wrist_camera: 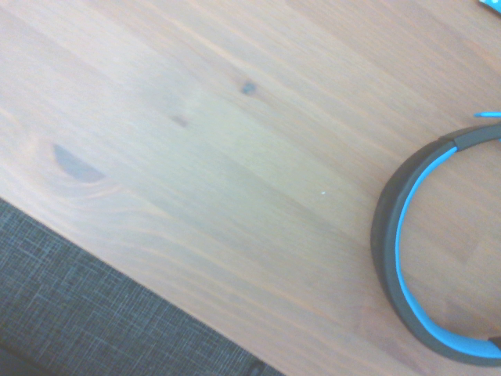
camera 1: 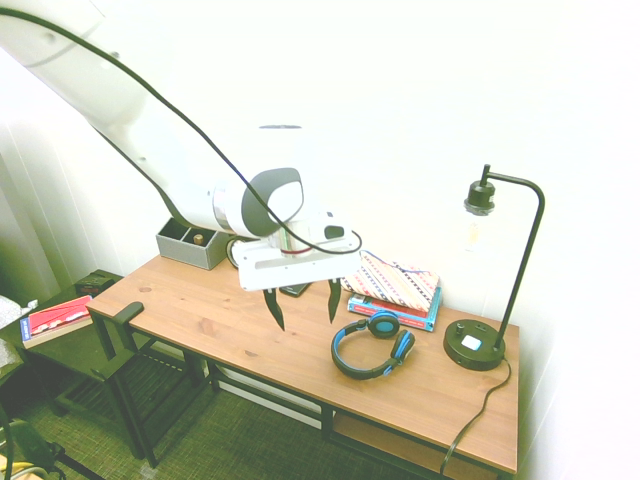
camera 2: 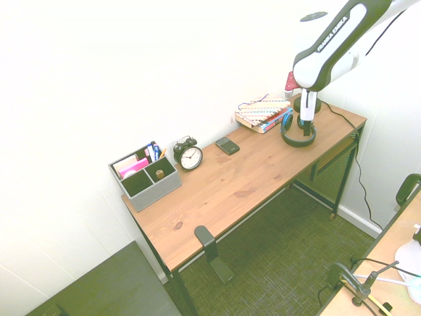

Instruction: Hang the headphone

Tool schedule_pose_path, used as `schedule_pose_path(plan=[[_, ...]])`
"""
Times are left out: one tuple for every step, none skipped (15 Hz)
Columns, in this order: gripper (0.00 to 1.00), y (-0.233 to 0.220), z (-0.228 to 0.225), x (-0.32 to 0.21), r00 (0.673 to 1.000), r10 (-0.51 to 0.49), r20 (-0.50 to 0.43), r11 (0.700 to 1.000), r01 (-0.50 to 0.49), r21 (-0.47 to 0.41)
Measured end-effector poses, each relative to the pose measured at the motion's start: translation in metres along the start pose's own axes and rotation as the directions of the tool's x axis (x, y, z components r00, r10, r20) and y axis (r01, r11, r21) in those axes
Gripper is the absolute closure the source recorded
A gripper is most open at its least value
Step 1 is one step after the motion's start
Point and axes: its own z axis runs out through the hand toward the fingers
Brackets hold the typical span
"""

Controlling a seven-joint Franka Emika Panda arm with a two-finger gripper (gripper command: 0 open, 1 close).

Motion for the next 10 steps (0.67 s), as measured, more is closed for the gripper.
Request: schedule_pose_path(plan=[[1.0, 0.0, 0.01, 0.007, 1.0, 0.002, 0.002, 1.0, -0.002, 0.001], [1.0, 0.001, 0.019, 0.012, 1.0, 0.004, 0.004, 1.0, -0.004, 0.0], [1.0, 0.002, 0.029, 0.017, 1.0, 0.01, 0.0, 1.0, -0.01, 0.002], [1.0, 0.002, 0.041, 0.022, 1.0, 0.021, -0.001, 1.0, -0.021, 0.006], [1.0, 0.001, 0.05, 0.027, 0.999, 0.036, 0.004, 0.999, -0.036, 0.011], [1.0, 0.001, 0.06, 0.033, 0.999, 0.048, 0.01, 0.999, -0.048, 0.014], [1.0, 0.0, 0.069, 0.037, 0.998, 0.055, 0.016, 0.998, -0.055, 0.017], [1.0, -0.002, 0.076, 0.041, 0.998, 0.058, 0.023, 0.998, -0.058, 0.017], [1.0, -0.004, 0.081, 0.044, 0.998, 0.06, 0.027, 0.998, -0.06, 0.018], [1.0, -0.006, 0.084, 0.046, 0.998, 0.064, 0.029, 0.998, -0.064, 0.02]])
